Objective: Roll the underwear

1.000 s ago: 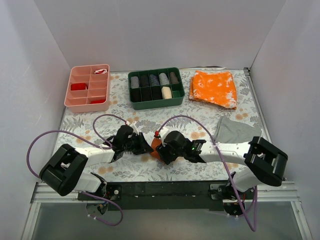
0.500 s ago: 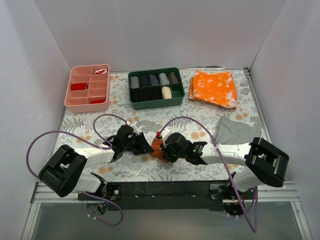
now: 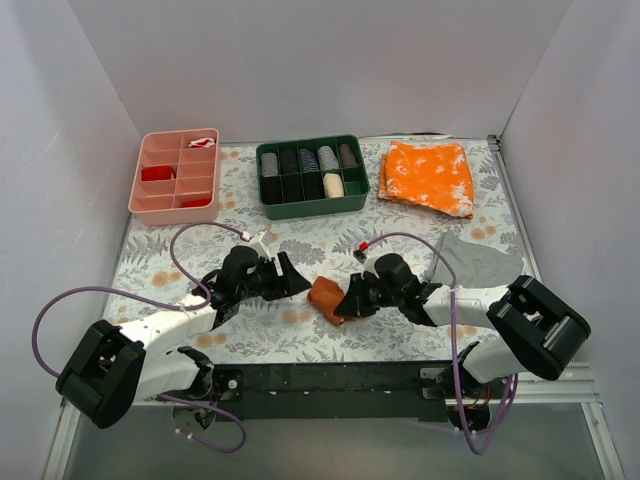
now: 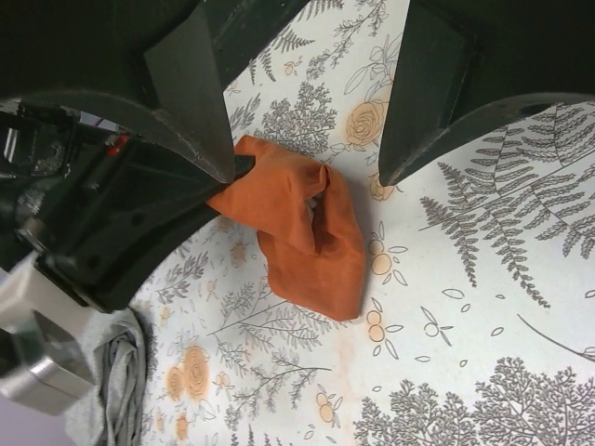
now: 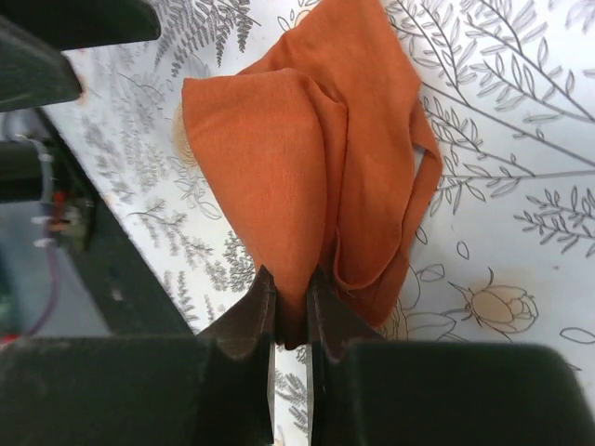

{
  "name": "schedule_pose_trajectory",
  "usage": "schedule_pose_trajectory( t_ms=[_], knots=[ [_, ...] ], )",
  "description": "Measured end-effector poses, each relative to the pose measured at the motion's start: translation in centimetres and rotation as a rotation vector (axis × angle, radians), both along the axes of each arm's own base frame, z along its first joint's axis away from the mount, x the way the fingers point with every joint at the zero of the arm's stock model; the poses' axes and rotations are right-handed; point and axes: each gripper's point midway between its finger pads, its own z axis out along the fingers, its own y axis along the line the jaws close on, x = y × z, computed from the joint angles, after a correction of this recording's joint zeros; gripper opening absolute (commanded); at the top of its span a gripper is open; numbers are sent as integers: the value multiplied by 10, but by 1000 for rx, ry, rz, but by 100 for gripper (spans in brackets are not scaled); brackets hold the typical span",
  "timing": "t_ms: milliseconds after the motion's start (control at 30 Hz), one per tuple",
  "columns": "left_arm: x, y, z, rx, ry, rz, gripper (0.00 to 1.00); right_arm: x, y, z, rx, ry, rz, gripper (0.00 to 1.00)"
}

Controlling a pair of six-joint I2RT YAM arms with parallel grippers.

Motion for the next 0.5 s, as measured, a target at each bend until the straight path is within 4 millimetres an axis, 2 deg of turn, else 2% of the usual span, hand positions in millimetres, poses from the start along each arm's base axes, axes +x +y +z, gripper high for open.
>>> schedule_pose_trajectory(
  t_ms=[133, 367, 500],
  knots=[
    [-3, -2, 6, -34, -20, -14, 64, -2, -2, -1, 125, 151, -45, 3],
    [-18, 0, -15, -57, 23, -24, 66, -18, 4, 4, 328, 389, -64, 2],
    [-21, -2, -24, -63, 42, -27, 66, -24, 5, 3, 381, 492, -88, 1]
  ],
)
